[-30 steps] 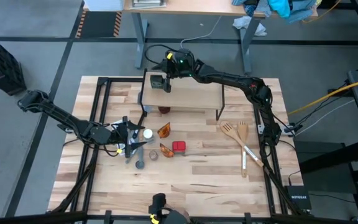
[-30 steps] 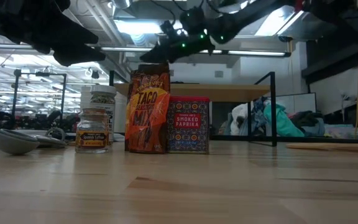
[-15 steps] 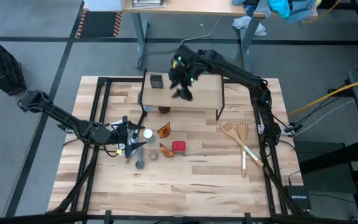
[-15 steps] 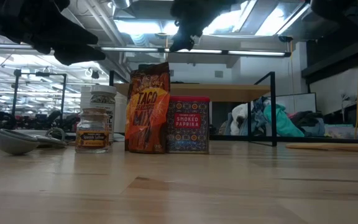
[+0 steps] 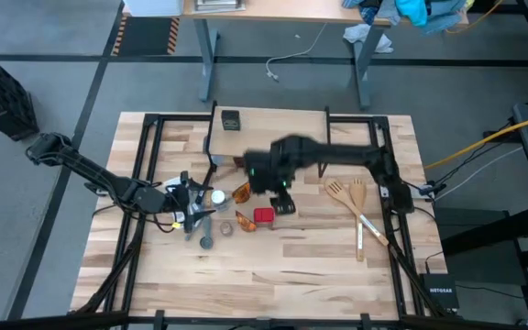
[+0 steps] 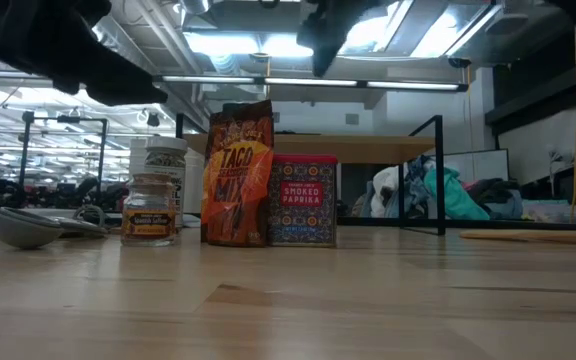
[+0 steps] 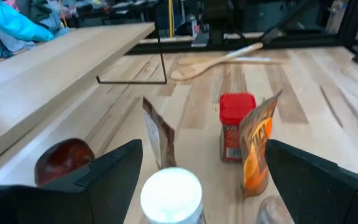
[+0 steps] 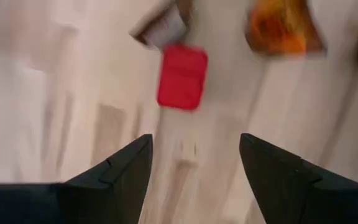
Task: Shelf spices
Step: Put the red seasoning can on the shelf
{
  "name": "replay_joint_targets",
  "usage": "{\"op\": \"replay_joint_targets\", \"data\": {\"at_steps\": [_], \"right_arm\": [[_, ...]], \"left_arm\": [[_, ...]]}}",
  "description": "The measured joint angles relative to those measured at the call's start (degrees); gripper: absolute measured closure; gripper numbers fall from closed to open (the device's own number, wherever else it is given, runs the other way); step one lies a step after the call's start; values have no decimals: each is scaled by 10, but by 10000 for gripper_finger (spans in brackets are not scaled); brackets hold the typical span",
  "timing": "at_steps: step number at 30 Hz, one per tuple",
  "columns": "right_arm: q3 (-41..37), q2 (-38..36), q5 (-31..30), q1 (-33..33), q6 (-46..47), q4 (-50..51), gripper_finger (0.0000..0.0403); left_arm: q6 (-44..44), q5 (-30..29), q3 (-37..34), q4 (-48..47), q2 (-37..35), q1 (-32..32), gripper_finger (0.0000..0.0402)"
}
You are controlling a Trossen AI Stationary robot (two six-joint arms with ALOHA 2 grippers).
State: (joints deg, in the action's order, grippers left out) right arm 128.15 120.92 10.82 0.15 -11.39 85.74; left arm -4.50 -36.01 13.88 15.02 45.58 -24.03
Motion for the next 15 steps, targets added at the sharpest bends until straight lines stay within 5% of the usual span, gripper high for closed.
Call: {"op": "replay_joint_targets", "data": {"at_steps": [8, 15], "right_arm": [[-85, 0, -199, -124, 208, 41, 155], [-254, -79, -319, -221, 336, 37, 155]], "left_arm": [[7, 0, -3, -15, 0, 0, 70], [5, 0, -4, -14, -1, 0, 70]]}}
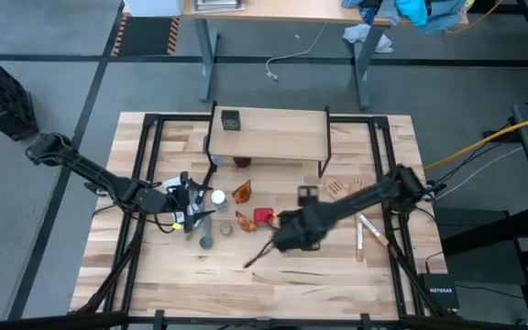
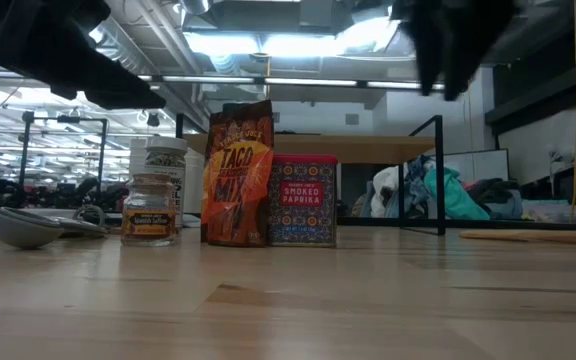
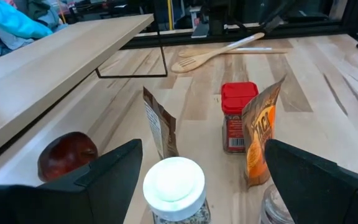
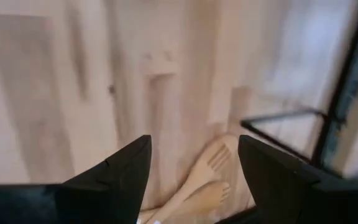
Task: Shelf spices
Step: Put the red seasoning can on the shelf
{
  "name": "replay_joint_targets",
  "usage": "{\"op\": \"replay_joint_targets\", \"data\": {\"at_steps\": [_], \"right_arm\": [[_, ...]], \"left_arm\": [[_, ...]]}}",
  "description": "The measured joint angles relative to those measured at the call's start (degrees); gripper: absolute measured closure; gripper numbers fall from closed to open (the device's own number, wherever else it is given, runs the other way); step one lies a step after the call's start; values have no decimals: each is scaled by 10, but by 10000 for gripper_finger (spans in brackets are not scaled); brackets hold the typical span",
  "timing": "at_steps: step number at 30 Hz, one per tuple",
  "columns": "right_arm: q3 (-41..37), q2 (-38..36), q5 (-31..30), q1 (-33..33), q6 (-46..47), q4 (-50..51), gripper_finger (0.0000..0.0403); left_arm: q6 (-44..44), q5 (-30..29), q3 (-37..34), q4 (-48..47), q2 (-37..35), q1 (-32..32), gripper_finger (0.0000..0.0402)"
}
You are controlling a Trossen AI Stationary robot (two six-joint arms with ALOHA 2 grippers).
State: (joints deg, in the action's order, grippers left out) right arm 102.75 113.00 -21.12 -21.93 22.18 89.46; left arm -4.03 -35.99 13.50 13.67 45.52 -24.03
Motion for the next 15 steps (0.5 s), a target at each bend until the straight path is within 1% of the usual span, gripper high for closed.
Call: {"op": "replay_joint_targets", "data": {"at_steps": [4, 7, 9, 12, 13, 15], "right_arm": [[-110, -81, -61, -31, 108, -33, 155], [-191, -155, -114, -43, 134, -100, 155], [-250, -203, -148, -44, 130, -172, 155], [-348, -275, -182, -30, 82, -303, 155], [-384, -298, -182, -22, 62, -357, 155], [-456, -332, -163, -2, 22, -473, 155]], "left_arm": [[0, 0, 0, 7, 0, 0, 70], [-5, 0, 0, 9, 0, 0, 70], [-6, 0, 0, 14, 0, 0, 70], [-7, 0, 0, 24, -1, 0, 70], [-6, 0, 0, 24, -1, 0, 70], [-6, 0, 0, 24, -1, 0, 70]]}}
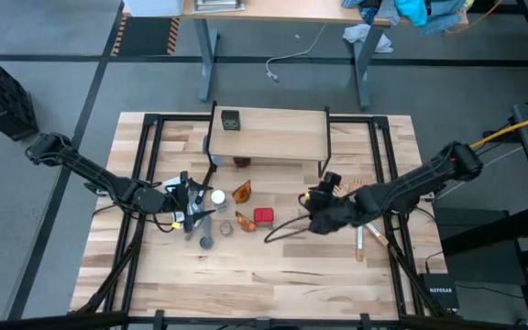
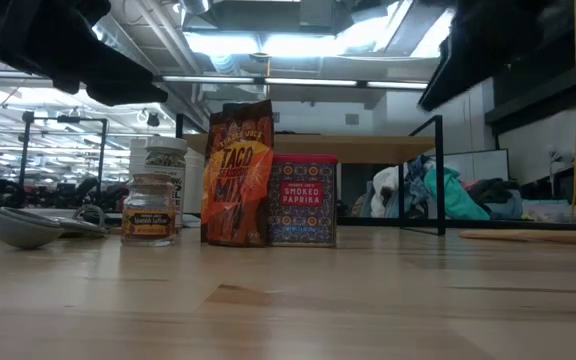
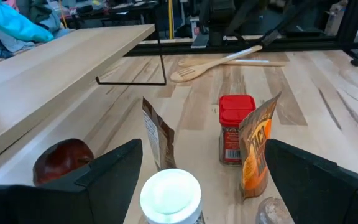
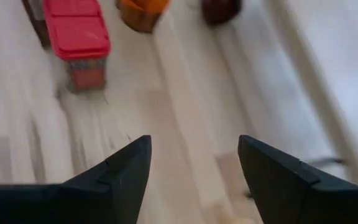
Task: Shelf spices
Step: Put the red seasoning can on the shelf
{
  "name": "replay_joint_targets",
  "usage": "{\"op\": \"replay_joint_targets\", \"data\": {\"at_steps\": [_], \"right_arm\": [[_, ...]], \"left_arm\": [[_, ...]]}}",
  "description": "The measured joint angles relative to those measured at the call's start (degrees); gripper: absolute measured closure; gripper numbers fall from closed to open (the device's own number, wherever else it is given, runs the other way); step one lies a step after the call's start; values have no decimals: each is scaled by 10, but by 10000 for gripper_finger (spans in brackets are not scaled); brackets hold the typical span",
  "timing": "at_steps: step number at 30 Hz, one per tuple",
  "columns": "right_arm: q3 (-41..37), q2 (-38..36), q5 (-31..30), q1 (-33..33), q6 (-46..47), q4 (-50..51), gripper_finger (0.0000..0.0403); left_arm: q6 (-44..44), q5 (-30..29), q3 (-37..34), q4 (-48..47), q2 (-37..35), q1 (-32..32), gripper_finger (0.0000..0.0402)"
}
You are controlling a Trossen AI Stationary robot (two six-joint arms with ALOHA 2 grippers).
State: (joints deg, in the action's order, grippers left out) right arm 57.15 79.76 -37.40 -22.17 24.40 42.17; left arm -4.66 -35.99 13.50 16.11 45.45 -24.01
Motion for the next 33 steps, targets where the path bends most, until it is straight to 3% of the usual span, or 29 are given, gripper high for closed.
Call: {"op": "replay_joint_targets", "data": {"at_steps": [6, 10, 16, 22, 33], "right_arm": [[-184, -38, 134, 64, -120, -349, 155], [-245, -26, 201, 94, -127, -479, 155], [-259, -2, 220, 102, -62, -567, 155], [-259, 34, 205, 102, -62, -659, 155], [-260, 118, 210, 102, -69, -713, 155]], "left_arm": [[-12, 0, 0, 5, 0, 0, 70], [-14, 0, 0, 16, 0, 0, 70], [-14, 0, 0, 30, 0, 0, 70], [-14, 0, 0, 31, 0, 0, 70], [-13, 0, 1, 34, 0, 0, 70]]}}
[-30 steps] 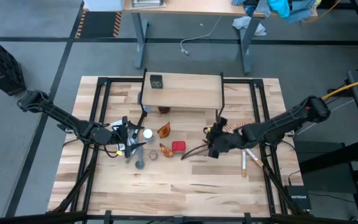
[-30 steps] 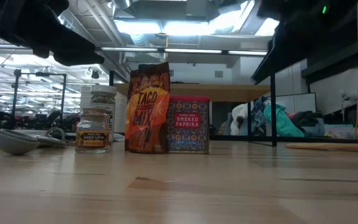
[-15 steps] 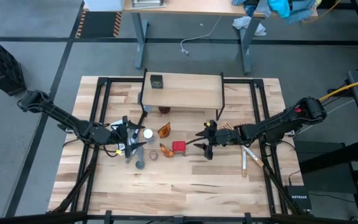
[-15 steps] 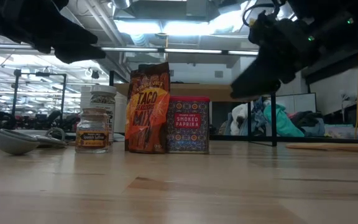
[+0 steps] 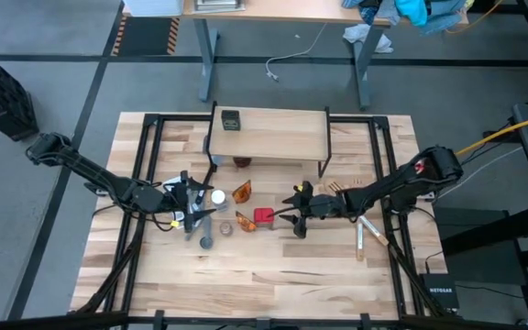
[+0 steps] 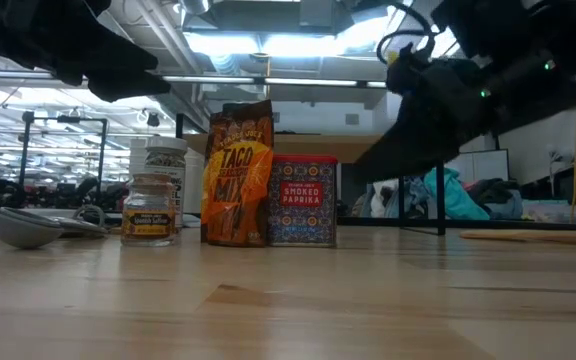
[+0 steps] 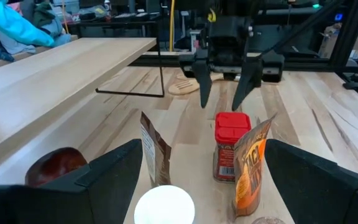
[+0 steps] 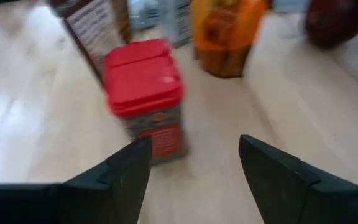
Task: Shelf spices
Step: Put the red seasoning can on the shelf
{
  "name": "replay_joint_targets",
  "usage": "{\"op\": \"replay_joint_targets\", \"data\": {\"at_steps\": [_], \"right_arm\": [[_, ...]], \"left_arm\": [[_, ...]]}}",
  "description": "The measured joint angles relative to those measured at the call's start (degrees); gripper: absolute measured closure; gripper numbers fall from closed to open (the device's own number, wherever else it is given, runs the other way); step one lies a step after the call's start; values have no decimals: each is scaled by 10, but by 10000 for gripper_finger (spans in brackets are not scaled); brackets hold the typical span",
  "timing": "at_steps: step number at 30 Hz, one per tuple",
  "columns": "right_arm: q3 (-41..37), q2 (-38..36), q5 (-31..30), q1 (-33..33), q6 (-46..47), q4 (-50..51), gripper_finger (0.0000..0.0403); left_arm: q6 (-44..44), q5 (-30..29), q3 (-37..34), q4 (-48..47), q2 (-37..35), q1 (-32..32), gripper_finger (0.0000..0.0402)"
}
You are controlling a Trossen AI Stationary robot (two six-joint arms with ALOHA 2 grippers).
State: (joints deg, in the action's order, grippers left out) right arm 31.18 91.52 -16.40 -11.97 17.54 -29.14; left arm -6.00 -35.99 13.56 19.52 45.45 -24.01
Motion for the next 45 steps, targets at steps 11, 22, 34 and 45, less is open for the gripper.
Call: {"op": "replay_joint_targets", "data": {"at_steps": [11, 22, 34, 45], "right_arm": [[6, 93, 81, 0, -2, -140, 155], [78, 176, 79, 0, -72, -143, 155], [85, 176, 43, 9, -112, -149, 155], [106, 176, 171, 43, -121, -146, 155]], "left_arm": [[2, 0, 0, 0, 0, 0, 70], [2, 0, 0, 0, 0, 0, 70], [0, 0, 0, -5, 0, 0, 70], [0, 0, 0, -6, 0, 0, 70]]}}
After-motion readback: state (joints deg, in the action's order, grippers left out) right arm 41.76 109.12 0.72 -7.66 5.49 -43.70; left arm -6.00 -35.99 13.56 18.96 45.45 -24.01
